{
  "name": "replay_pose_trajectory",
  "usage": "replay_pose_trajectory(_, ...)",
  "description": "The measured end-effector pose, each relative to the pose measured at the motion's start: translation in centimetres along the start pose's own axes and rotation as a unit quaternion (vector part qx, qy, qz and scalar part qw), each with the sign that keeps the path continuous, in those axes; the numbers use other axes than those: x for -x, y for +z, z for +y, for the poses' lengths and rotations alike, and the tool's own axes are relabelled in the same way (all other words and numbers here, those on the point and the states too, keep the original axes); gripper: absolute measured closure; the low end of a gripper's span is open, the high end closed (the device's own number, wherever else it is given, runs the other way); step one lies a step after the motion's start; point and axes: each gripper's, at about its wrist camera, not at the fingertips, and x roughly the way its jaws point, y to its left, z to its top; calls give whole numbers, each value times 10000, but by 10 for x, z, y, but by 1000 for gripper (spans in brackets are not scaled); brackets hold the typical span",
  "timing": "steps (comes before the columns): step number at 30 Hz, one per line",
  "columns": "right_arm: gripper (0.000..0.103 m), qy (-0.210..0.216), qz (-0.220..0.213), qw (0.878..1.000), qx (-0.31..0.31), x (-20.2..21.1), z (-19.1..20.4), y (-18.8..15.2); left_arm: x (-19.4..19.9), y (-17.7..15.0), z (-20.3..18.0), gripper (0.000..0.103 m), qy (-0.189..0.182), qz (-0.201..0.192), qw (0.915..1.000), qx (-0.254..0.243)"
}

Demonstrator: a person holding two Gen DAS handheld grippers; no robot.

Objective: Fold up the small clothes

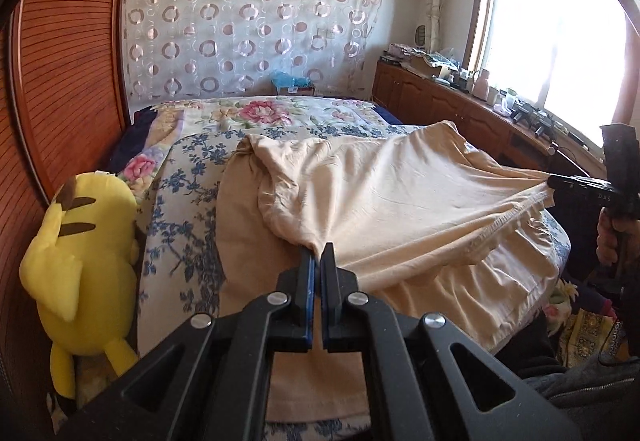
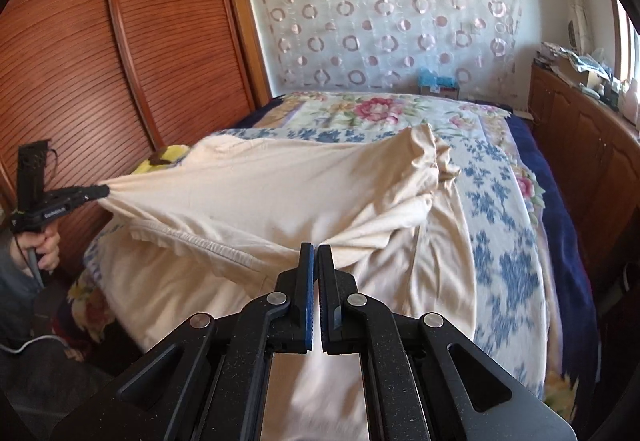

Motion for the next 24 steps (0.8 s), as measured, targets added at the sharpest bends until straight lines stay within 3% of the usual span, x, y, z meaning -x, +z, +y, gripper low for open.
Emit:
replay_pose_trajectory(5, 103, 106, -40, 9999, -69, 18, 12, -15, 17, -8, 2, 103, 36, -68, 9999, 110)
replay_pose_trajectory(12, 103, -91, 502, 9987, -92, 4, 21, -48, 4, -31, -1, 103, 97, 255, 9995, 158)
replay_pose_trajectory(16, 103, -195, 611, 9975, -281, -3, 13, -57, -1, -39, -2, 103, 329, 366, 9987, 108)
replay_pose_trajectory(20, 92, -719, 623, 9951, -284, -3, 5, -55, -1, -42, 0, 103, 267, 396, 9988, 144)
replay_pose_trajectory(22, 90, -798, 565, 9947, -317, -2, -2, -52, 0, -41, -1, 97, 313, 382, 9987, 89)
replay_pose_trajectory(24, 78, -885, 508, 9943, -316, -4, -8, -48, 1, -39, -3, 89, 385, 351, 9986, -7)
